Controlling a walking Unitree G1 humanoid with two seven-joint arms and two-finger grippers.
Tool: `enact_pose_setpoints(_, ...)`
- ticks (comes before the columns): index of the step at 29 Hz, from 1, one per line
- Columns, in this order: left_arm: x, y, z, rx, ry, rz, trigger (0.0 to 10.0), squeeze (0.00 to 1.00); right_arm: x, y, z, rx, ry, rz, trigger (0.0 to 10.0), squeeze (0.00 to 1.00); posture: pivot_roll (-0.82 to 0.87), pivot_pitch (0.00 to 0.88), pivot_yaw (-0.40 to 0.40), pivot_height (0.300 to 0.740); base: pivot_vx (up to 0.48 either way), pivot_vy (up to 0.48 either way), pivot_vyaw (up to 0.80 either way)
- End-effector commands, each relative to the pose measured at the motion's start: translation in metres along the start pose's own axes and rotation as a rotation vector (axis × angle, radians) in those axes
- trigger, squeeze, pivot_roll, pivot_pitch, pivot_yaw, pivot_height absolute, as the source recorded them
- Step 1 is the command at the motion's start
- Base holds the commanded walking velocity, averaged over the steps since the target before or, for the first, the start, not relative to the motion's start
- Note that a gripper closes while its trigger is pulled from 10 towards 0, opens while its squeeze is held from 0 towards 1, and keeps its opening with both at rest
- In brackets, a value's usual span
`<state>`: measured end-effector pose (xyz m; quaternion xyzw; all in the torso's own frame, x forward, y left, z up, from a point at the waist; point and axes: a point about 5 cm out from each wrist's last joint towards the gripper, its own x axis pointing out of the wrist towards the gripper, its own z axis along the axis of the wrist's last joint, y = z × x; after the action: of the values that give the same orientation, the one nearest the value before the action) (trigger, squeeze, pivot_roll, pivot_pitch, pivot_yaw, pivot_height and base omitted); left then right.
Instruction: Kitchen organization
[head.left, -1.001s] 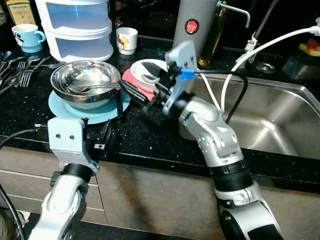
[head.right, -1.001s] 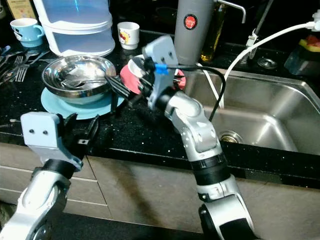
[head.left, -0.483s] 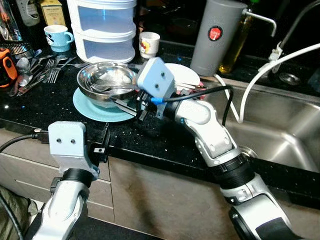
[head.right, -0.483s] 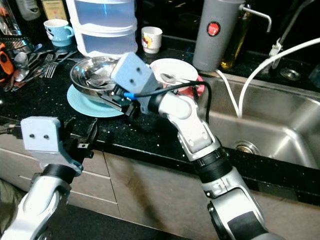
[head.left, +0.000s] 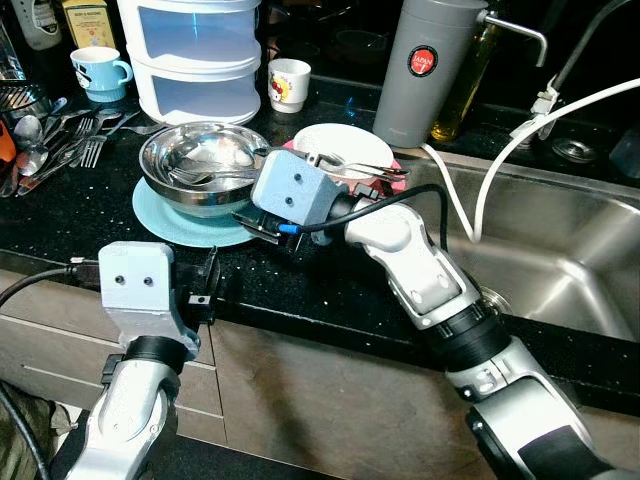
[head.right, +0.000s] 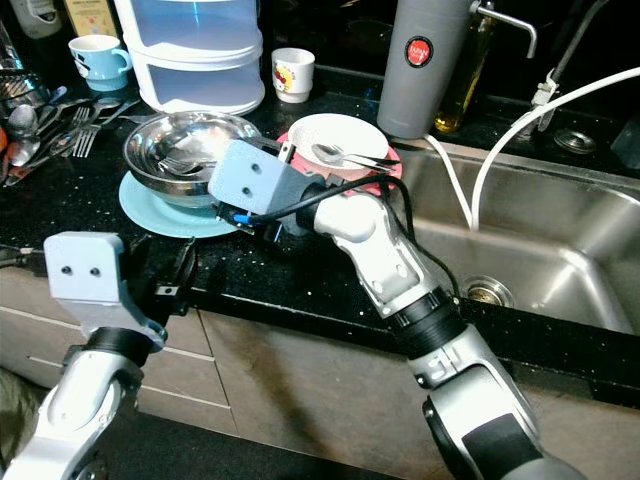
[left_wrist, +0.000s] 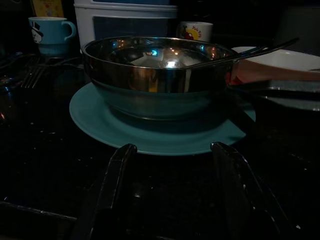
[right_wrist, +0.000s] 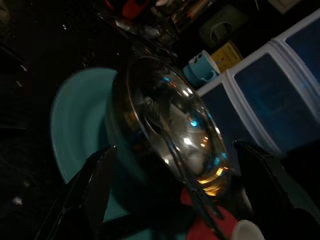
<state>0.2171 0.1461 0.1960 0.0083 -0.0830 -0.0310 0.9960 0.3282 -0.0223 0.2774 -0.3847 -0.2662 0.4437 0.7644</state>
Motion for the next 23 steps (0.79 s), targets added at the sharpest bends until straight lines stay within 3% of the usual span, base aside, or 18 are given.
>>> enact_pose_setpoints(1, -0.002, -0.003, -0.002, 0.025, 0.015, -0.019, 10.0, 0.00, -0.002, -0.003, -0.005, -0.042, 0.037, 0.004, 10.0, 0.00, 0.17, 0.030, -0.080, 0.740, 0.000, 0.000, 0.00)
enact_pose_setpoints(7, -0.001, -0.005, -0.002, 0.045, 0.014, -0.031, 10.0, 0.00, -0.002, -0.008, -0.005, -0.125, 0.061, -0.015, 10.0, 0.00, 0.17, 0.030, -0.080, 0.740, 0.000, 0.000, 0.00)
enact_pose_setpoints(8, 0.000, -0.004, -0.001, 0.048, 0.012, -0.031, 10.0, 0.00, 0.000, -0.007, -0.005, -0.149, 0.069, -0.008, 9.3, 0.00, 0.16, 0.029, -0.080, 0.740, 0.000, 0.000, 0.00)
enact_pose_setpoints(9, 0.000, -0.004, -0.001, 0.049, 0.012, -0.030, 10.0, 0.00, 0.000, -0.006, -0.005, -0.155, 0.070, -0.004, 9.3, 0.00, 0.16, 0.028, -0.078, 0.740, 0.000, 0.000, 0.00)
enact_pose_setpoints(10, 0.000, -0.004, -0.001, 0.049, 0.011, -0.031, 10.0, 0.00, 0.001, -0.004, -0.005, -0.159, 0.068, 0.007, 5.0, 0.00, 0.16, 0.028, -0.078, 0.740, 0.000, 0.000, 0.00)
enact_pose_setpoints(11, 0.000, -0.005, -0.001, 0.053, 0.009, -0.033, 10.0, 0.00, 0.003, 0.000, -0.004, -0.163, 0.064, 0.027, 5.6, 0.00, 0.16, 0.029, -0.077, 0.740, 0.000, 0.000, 0.00)
enact_pose_setpoints(12, 0.000, -0.005, -0.001, 0.053, 0.009, -0.033, 10.0, 0.00, 0.003, 0.000, -0.004, -0.163, 0.064, 0.027, 5.6, 0.00, 0.16, 0.029, -0.077, 0.740, 0.000, 0.000, 0.00)
enact_pose_setpoints(13, 0.000, -0.005, -0.001, 0.056, 0.008, -0.035, 10.0, 0.00, 0.003, 0.002, -0.004, -0.168, 0.063, 0.035, 9.6, 0.00, 0.16, 0.029, -0.077, 0.740, 0.000, 0.000, 0.00)
enact_pose_setpoints(14, 0.001, -0.005, -0.001, 0.058, 0.008, -0.036, 10.0, 0.00, 0.004, 0.003, -0.003, -0.171, 0.062, 0.041, 10.0, 0.00, 0.16, 0.031, -0.077, 0.740, 0.000, 0.000, 0.00)
enact_pose_setpoints(23, 0.000, -0.005, 0.000, 0.068, 0.006, -0.035, 10.0, 0.00, 0.007, 0.012, -0.010, -0.222, 0.116, 0.086, 10.0, 0.00, 0.16, 0.031, -0.080, 0.740, 0.000, 0.000, 0.00)
